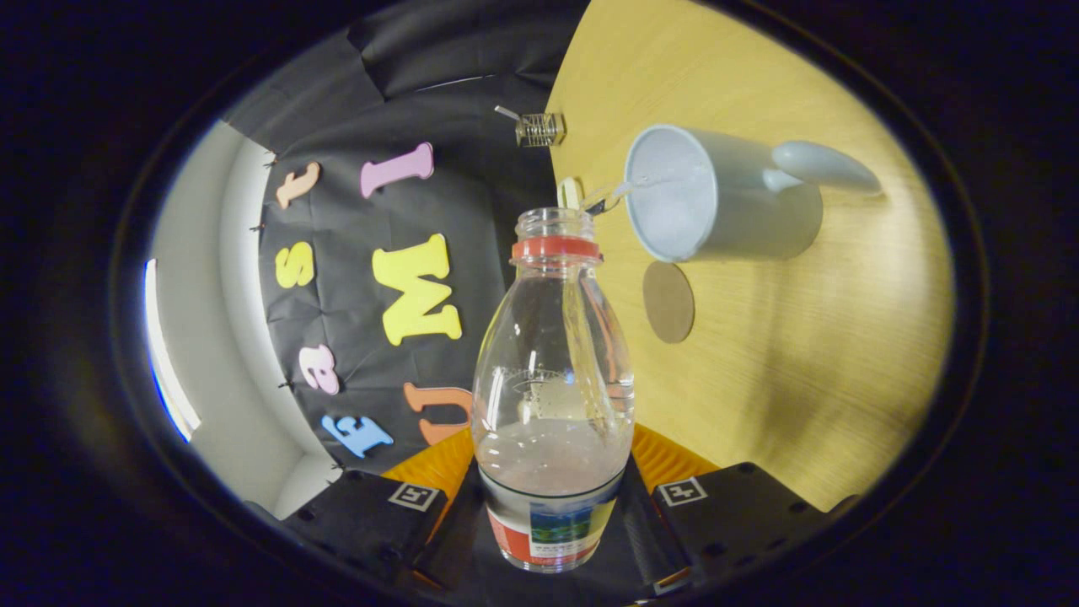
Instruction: Take the bottle from table, then pour the juice into the cup, finally place the bottle on the coaster
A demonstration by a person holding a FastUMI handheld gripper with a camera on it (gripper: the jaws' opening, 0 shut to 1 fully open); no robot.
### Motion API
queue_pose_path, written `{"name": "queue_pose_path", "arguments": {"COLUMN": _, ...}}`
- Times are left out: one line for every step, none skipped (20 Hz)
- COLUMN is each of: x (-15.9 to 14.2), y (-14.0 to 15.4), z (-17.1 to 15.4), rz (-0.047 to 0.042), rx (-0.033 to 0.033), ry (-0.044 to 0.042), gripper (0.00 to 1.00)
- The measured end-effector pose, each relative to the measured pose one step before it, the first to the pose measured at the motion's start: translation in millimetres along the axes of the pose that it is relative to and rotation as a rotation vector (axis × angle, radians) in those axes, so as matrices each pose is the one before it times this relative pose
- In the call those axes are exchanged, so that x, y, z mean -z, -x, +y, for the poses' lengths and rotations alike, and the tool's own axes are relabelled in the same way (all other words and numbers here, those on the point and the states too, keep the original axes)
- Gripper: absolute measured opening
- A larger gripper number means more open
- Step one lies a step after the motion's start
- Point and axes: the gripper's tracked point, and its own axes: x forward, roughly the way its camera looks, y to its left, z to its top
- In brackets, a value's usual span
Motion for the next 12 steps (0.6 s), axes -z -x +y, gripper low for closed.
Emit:
{"name": "queue_pose_path", "arguments": {"x": 0.41, "y": -0.40, "z": 0.35, "rz": 0.00175, "rx": -0.00031, "ry": -0.00054, "gripper": 0.79}}
{"name": "queue_pose_path", "arguments": {"x": 0.34, "y": -0.25, "z": 1.89, "rz": -0.00053, "rx": -0.00268, "ry": -0.00123, "gripper": 0.79}}
{"name": "queue_pose_path", "arguments": {"x": -1.41, "y": -0.41, "z": 1.34, "rz": 0.00151, "rx": -0.00251, "ry": -0.00121, "gripper": 0.79}}
{"name": "queue_pose_path", "arguments": {"x": 0.44, "y": 0.72, "z": 1.38, "rz": 0.00125, "rx": -0.00211, "ry": -0.00366, "gripper": 0.79}}
{"name": "queue_pose_path", "arguments": {"x": -0.89, "y": 0.75, "z": 1.14, "rz": 0.00199, "rx": -0.00111, "ry": -0.00418, "gripper": 0.79}}
{"name": "queue_pose_path", "arguments": {"x": -0.51, "y": 0.18, "z": 1.76, "rz": 0.00147, "rx": -0.00211, "ry": -0.00642, "gripper": 0.79}}
{"name": "queue_pose_path", "arguments": {"x": 0.57, "y": -1.37, "z": 1.84, "rz": 0.00179, "rx": -0.00257, "ry": -0.00567, "gripper": 0.79}}
{"name": "queue_pose_path", "arguments": {"x": -0.04, "y": 0.61, "z": 2.42, "rz": 0.00202, "rx": -0.00402, "ry": -0.00436, "gripper": 0.79}}
{"name": "queue_pose_path", "arguments": {"x": -0.86, "y": -1.68, "z": 3.46, "rz": 0.00163, "rx": -0.00376, "ry": -0.00386, "gripper": 0.79}}
{"name": "queue_pose_path", "arguments": {"x": 0.93, "y": 0.91, "z": 3.03, "rz": 0.00093, "rx": -0.00397, "ry": -0.00344, "gripper": 0.79}}
{"name": "queue_pose_path", "arguments": {"x": -0.74, "y": -1.08, "z": 1.28, "rz": -0.00005, "rx": -0.00293, "ry": -0.00517, "gripper": 0.79}}
{"name": "queue_pose_path", "arguments": {"x": 1.79, "y": 1.87, "z": 1.53, "rz": 0.00029, "rx": -0.00277, "ry": -0.00760, "gripper": 0.79}}
